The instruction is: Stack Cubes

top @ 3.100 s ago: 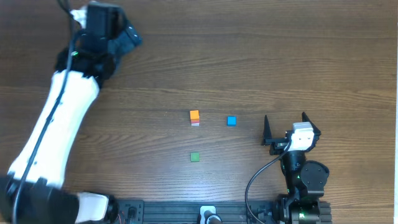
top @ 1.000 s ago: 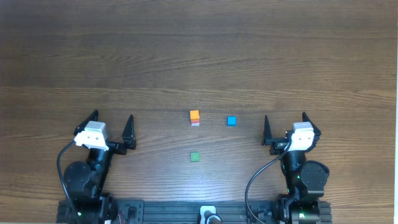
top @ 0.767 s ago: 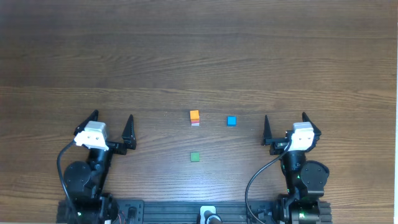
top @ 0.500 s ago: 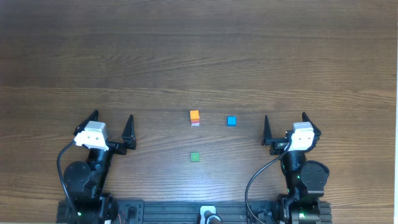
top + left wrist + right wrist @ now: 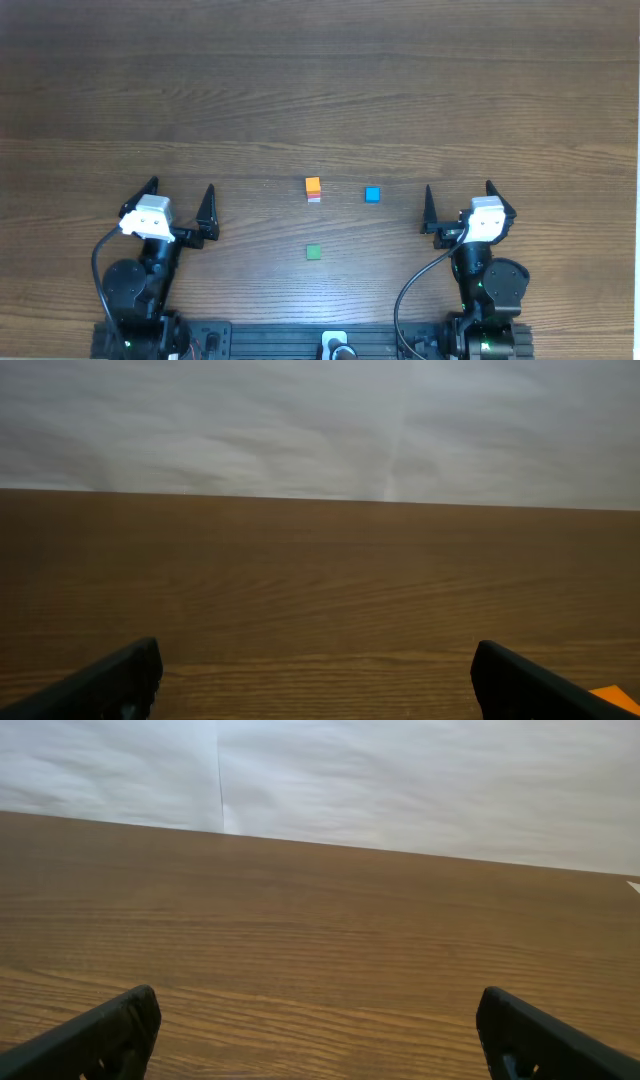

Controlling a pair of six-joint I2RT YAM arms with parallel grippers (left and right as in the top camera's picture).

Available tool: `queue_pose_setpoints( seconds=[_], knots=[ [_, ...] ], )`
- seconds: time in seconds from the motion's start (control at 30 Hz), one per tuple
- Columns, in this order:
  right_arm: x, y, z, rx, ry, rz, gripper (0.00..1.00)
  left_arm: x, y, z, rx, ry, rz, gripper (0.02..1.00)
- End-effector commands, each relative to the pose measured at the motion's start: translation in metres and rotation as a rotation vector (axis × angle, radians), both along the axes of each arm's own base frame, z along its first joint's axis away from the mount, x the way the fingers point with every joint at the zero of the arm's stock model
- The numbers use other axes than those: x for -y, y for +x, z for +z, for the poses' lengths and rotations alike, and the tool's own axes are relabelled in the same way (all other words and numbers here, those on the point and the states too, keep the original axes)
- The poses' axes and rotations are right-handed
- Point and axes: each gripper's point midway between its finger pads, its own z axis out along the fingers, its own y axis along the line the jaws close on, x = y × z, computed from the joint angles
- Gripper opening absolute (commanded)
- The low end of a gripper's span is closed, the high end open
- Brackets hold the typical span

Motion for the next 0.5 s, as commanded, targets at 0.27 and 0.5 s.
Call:
queue_pose_setpoints(
  seconds=[0.27,0.5],
  knots=[
    [-0.010,0.003,-0.016,-0.267,0.184,0.030,0.993,0.000,0.000,0.000,0.009,0.017,-0.006,0.998],
    [-0.027,0.021,-0.007,-0.517,0.332,0.074,0.993,0.000,0.000,0.000,0.009,0.017,-0.006,0.998]
  ],
)
